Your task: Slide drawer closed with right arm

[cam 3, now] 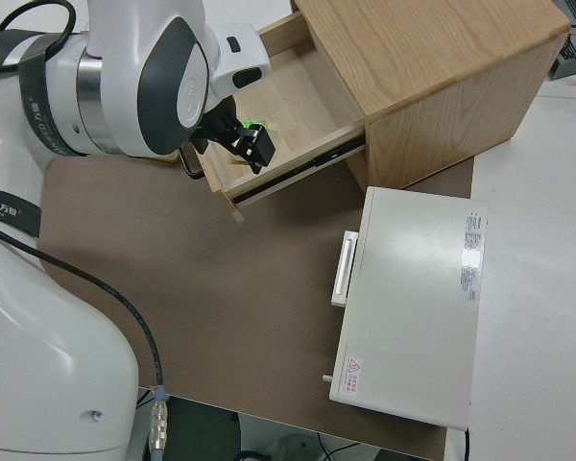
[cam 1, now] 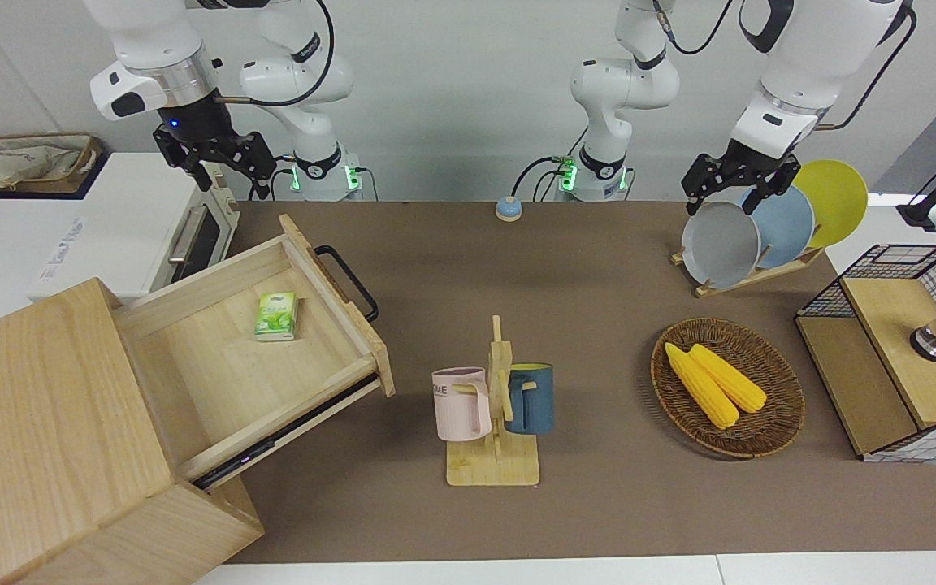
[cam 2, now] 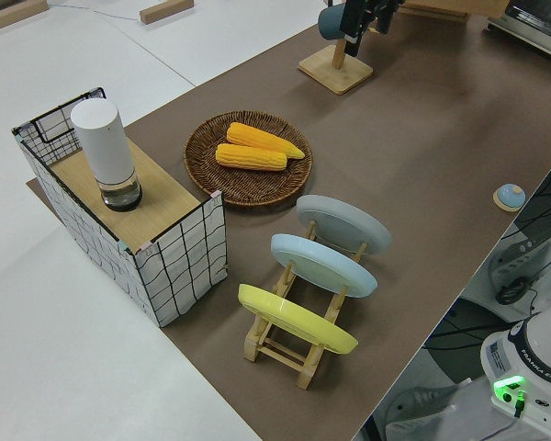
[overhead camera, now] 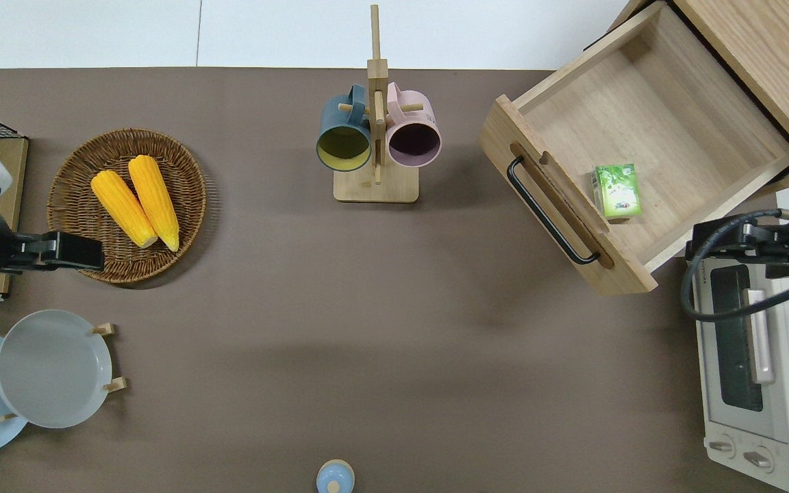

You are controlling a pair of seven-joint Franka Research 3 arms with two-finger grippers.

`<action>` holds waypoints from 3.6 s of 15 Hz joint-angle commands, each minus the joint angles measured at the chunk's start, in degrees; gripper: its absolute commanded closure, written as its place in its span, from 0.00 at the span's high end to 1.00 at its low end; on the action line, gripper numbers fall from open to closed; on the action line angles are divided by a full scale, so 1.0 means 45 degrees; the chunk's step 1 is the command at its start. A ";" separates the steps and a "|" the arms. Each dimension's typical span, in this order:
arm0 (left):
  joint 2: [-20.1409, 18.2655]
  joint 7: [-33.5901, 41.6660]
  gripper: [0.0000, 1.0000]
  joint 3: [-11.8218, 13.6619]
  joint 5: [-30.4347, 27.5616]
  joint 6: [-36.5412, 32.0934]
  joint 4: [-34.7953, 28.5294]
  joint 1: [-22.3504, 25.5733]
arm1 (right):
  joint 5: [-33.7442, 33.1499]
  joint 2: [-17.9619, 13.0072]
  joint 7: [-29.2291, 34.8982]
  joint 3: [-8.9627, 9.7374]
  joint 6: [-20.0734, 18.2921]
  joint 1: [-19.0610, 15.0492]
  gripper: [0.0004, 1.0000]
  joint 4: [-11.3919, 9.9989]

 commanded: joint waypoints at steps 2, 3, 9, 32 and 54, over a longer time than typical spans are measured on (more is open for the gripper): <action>-0.0106 0.0018 1.00 0.0046 0.0162 -0.0183 0.0028 -0.0046 | -0.0044 0.0061 -0.0070 -0.0239 -0.0157 0.0095 0.99 0.0135; -0.0106 0.0018 1.00 0.0046 0.0162 -0.0183 0.0047 -0.0046 | -0.0044 0.0061 -0.0070 -0.0219 -0.0157 0.0095 0.99 0.0135; -0.0106 0.0018 1.00 0.0046 0.0162 -0.0183 0.0027 -0.0046 | -0.0025 0.0061 -0.0070 -0.0122 -0.0255 0.0095 0.99 0.0135; -0.0106 0.0018 1.00 0.0046 0.0162 -0.0183 0.0047 -0.0046 | 0.0111 -0.0036 0.3052 0.0757 -0.0840 0.0193 0.00 0.0135; -0.0106 0.0018 1.00 0.0046 0.0162 -0.0183 0.0027 -0.0046 | 0.0913 0.0471 1.2739 0.3550 0.2573 0.0954 0.00 -0.2031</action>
